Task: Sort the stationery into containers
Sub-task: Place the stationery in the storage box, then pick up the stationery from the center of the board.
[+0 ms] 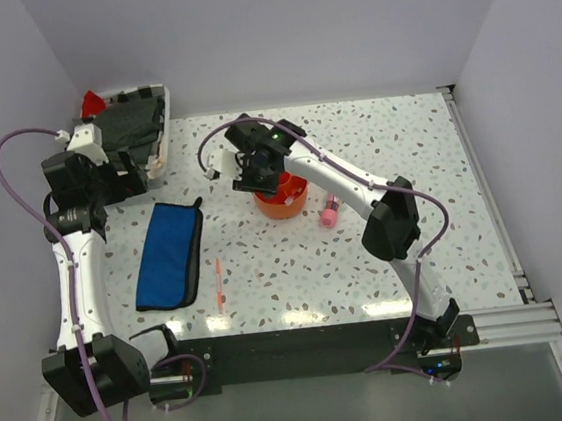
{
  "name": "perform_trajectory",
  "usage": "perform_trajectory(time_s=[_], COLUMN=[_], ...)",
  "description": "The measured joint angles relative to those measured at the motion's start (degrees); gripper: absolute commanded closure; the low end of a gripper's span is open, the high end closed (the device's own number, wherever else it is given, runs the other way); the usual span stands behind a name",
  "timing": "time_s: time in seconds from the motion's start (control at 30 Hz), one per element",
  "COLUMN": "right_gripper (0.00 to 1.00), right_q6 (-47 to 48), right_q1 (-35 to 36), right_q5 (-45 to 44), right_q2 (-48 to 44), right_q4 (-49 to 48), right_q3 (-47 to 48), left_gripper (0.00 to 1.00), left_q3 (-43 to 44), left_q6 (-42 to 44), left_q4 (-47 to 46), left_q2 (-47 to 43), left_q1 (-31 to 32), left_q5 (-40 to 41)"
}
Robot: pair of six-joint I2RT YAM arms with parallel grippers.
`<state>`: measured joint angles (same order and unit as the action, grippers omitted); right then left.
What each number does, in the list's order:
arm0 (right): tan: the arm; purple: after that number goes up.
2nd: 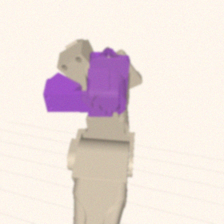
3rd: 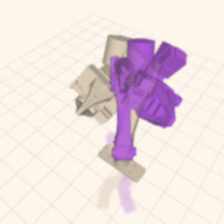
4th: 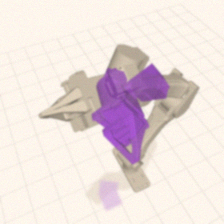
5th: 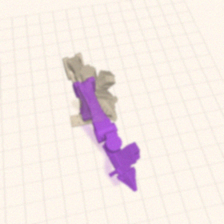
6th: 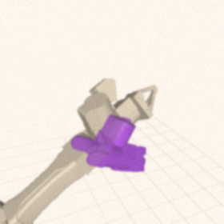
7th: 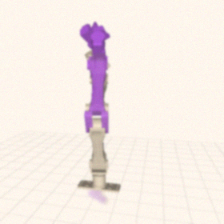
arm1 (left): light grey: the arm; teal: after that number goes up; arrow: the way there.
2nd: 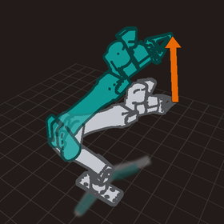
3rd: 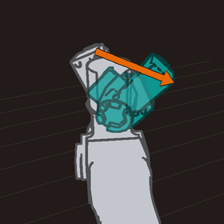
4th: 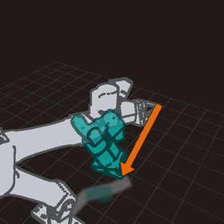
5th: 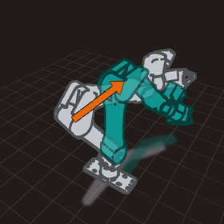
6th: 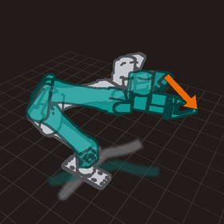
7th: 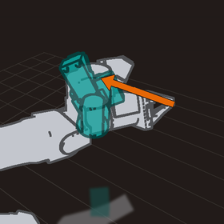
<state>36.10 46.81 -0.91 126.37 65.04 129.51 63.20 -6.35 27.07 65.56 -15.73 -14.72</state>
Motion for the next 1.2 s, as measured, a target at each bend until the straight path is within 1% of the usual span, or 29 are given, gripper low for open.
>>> perform_trajectory(time_s=[0.03,0.1,0.13,0.2,0.33,0.53,0.73,0.87,0.97,1.07,1.2], right_gripper=[0.85,0.68,0.56,0.49,0.42,0.41,0.42,0.43,0.47,0.47,0.48], right_q6=[0.00,-0.09,-0.13,-0.50,-1.57,-2.73,-2.97,-1.90,-1.42,-1.53,-2.75], right_q1=[0.00,0.00,0.00,0.00,0.00,0.00,0.00,0.00,0.13,0.83,2.54], right_q5=[0.00,0.15,0.33,0.42,0.44,0.46,3.63,8.24,12.24,15.23,17.49], right_q2=[0.26,0.81,0.98,0.98,0.98,-0.07,-7.15,-15.78,-22.03,-24.92,-25.51], right_q4=[0.02,0.07,0.07,0.17,0.15,0.11,0.50,0.63,0.74,0.09,-1.84], right_q3=[-0.02,-0.02,-0.17,-0.68,-1.07,-1.64,-6.95,-15.78,-23.89,-29.64,-35.71], left_gripper=[0.00,0.00,0.00,0.00,0.00,0.00,0.00,0.00,0.00,0.00,0.02], left_q3=[-0.02,-0.11,-0.13,-0.24,-0.33,-0.59,-1.62,-2.14,-2.82,-3.50,-4.13], left_q6=[0.00,-0.04,-0.04,-0.07,-0.04,0.48,2.60,5.05,7.54,9.33,12.20], left_q4=[0.00,-0.02,-0.04,-0.11,-0.24,-0.35,0.02,0.94,1.90,3.67,7.04], left_q2=[0.00,0.00,0.00,-0.02,-0.13,-0.42,-0.81,-1.25,-1.97,-2.51,-2.69], left_q1=[0.00,0.00,0.00,0.00,0.00,0.00,0.57,2.36,3.80,4.26,4.39], left_q5=[-0.07,-0.17,-0.20,-0.37,-1.01,-2.93,-5.92,-7.13,-7.78,-8.24,-9.22])
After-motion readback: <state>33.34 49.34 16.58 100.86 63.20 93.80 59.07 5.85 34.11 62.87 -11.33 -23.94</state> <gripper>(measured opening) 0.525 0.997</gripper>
